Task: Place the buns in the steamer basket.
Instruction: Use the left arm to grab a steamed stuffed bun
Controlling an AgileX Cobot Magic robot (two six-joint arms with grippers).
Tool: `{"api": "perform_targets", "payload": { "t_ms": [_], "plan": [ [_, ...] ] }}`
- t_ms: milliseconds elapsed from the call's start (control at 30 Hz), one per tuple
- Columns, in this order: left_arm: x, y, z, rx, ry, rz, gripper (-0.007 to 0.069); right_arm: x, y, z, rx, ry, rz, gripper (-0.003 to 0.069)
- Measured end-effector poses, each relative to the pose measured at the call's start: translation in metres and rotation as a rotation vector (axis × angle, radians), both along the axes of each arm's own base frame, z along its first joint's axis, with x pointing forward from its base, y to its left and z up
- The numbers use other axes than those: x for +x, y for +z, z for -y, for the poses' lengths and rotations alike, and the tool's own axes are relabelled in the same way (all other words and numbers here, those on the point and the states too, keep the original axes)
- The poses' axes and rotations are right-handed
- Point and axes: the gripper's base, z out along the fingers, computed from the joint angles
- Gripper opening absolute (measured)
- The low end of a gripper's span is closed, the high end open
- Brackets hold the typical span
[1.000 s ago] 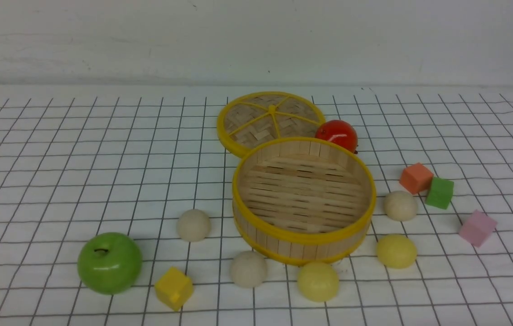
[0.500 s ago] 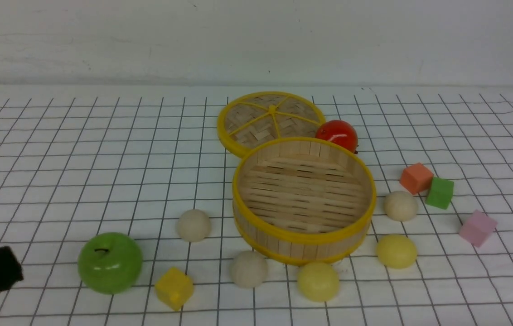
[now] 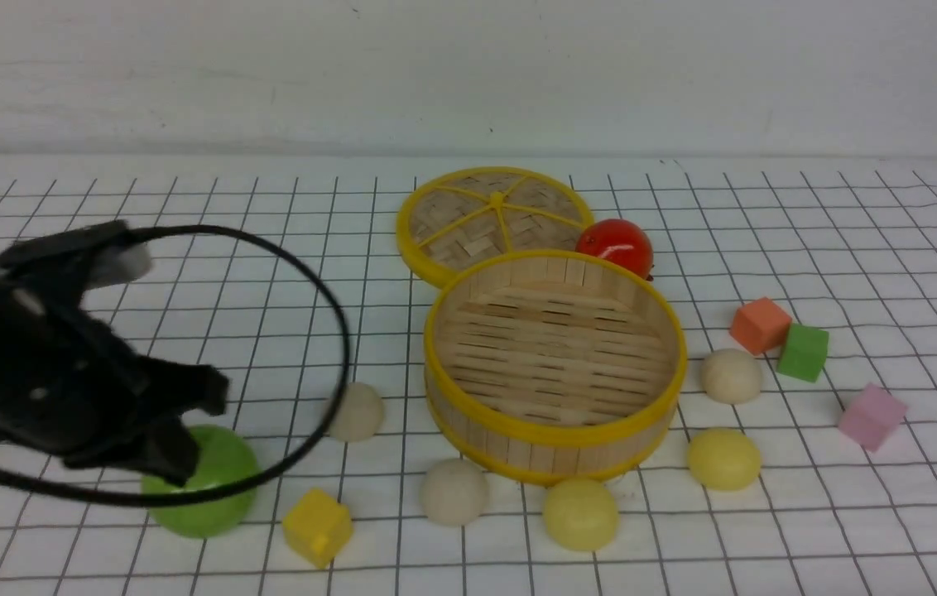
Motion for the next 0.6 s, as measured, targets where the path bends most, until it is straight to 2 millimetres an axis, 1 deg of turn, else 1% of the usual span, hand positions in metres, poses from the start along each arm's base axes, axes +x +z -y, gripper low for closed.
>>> {"api": "perform_targets", "payload": {
  "t_ms": [33,133,200,233,267,300,333,367,433,533,600],
  "plan": [
    [0.011,0.000,0.023,0.014,-0.074,0.000,-0.0013,0.000,0.000,0.000,0.000,0.000,0.000,0.0239],
    [0.032,0.001,0.058,0.045,-0.162,0.002,-0.0013,0.000,0.000,0.000,0.000,0.000,0.000,0.0239],
    [0.048,-0.005,0.073,0.080,-0.201,-0.009,-0.0013,0.000,0.000,0.000,0.000,0.000,0.000,0.0239],
    [0.061,-0.008,0.082,0.110,-0.226,-0.017,-0.0013,0.000,0.000,0.000,0.000,0.000,0.000,0.0239],
    [0.062,-0.012,0.082,0.118,-0.229,-0.030,-0.0013,0.000,0.000,0.000,0.000,0.000,0.000,0.0239],
    [0.082,-0.021,0.090,0.158,-0.245,-0.057,-0.0013,0.000,0.000,0.000,0.000,0.000,0.000,0.0239],
    [0.085,-0.026,0.091,0.169,-0.248,-0.073,-0.0013,0.000,0.000,0.000,0.000,0.000,0.000,0.0239],
    [0.099,-0.034,0.093,0.192,-0.250,-0.095,-0.0013,0.000,0.000,0.000,0.000,0.000,0.000,0.0239],
    [0.116,-0.043,0.093,0.204,-0.241,-0.119,-0.0013,0.000,0.000,0.000,0.000,0.000,0.000,0.0239],
    [0.132,-0.048,0.093,0.210,-0.230,-0.125,-0.0011,0.000,0.000,0.000,0.000,0.000,0.000,0.0239],
    [0.138,-0.046,0.093,0.213,-0.228,-0.106,0.0008,0.000,0.000,0.000,0.000,0.000,0.000,0.0239]
  ]
}}
